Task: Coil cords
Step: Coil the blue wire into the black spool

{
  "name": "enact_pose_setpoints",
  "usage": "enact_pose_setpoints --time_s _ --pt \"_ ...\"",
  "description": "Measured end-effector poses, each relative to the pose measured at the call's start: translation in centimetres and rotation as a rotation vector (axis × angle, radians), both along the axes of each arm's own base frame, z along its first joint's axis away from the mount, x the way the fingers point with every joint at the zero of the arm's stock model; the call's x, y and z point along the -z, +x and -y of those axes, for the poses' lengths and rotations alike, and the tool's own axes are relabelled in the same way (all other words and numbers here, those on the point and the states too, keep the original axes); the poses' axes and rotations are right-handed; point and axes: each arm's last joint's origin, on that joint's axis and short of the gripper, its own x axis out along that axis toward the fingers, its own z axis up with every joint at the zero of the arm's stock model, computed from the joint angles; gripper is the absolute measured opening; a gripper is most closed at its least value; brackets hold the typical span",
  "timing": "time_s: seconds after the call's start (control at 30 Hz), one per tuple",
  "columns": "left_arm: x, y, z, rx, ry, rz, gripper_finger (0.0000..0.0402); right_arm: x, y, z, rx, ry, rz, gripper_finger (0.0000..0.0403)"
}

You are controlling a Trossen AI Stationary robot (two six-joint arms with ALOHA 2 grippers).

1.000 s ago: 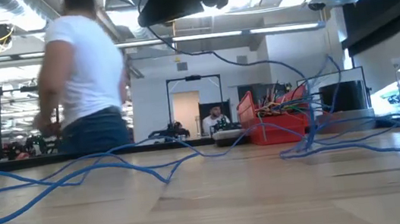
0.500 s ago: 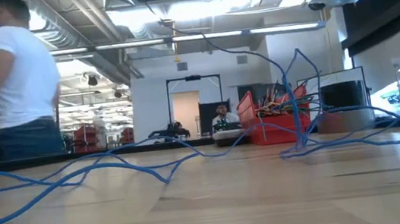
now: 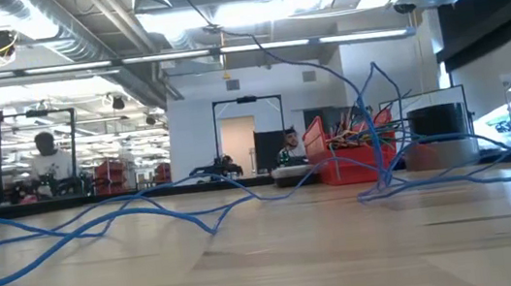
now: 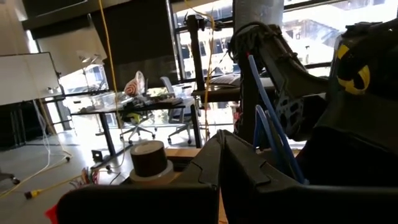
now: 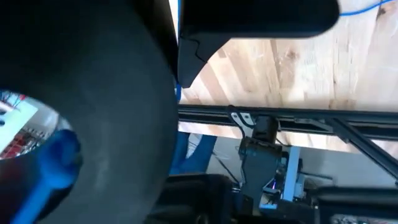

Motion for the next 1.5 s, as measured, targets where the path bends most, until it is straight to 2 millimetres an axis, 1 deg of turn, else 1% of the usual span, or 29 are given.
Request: enact_pose_setpoints --time_s 0.13,0.3,0.4,0.5,0.6,0.7,0.83,1.1,1.3,1.37,1.5 --pt "0.1 0.0 0.0 -0.019 0.015 -0.009 0.0002 0.6 -0.1 0.1 0.018 0.08 -0.015 0.0007" --pt "0.1 0.0 -0.1 -0.039 0.022 -0.01 0.0002 0.6 -0.1 0.1 0.016 0.191 0.03 0.0007" --pt "0.1 0.0 -0.1 -0.044 0.035 -0.016 0.0002 0.8 -0.2 0.1 0.011 0.226 0.021 0.0007" --pt "0.2 -0.1 -0.3 -0.089 0.046 -0.032 0.0001 1.0 -0.4 -0.2 -0.046 0.35 0.009 0.0007" --pt "0.4 0.0 -0.4 -0.107 0.069 -0.056 0.0001 0.7 -0.5 -0.5 -0.09 0.396 0.019 0.0007" --pt "0.3 -0.1 -0.3 -0.098 0.067 -0.049 0.0001 0.7 -0.4 -0.2 -0.069 0.382 0.02 0.0007" --pt "0.3 -0.1 -0.1 -0.081 0.065 -0.047 0.0001 0.6 -0.4 0.5 0.017 0.33 0.023 0.0007" --pt "0.2 -0.2 0.2 -0.057 0.059 -0.039 0.0001 0.8 -0.1 1.5 0.042 0.294 0.001 0.0007" --pt "-0.2 -0.4 0.7 -0.041 0.078 -0.016 0.0001 1.9 -0.9 1.2 0.095 0.256 -0.098 0.0007" --pt "-0.4 -0.6 1.0 -0.032 0.086 -0.004 0.0001 1.9 -1.0 1.1 0.121 0.243 -0.09 0.0007" --pt "-0.4 -0.7 1.2 -0.023 0.085 0.0 0.0001 1.6 -0.8 1.0 0.113 0.252 -0.054 0.0007"
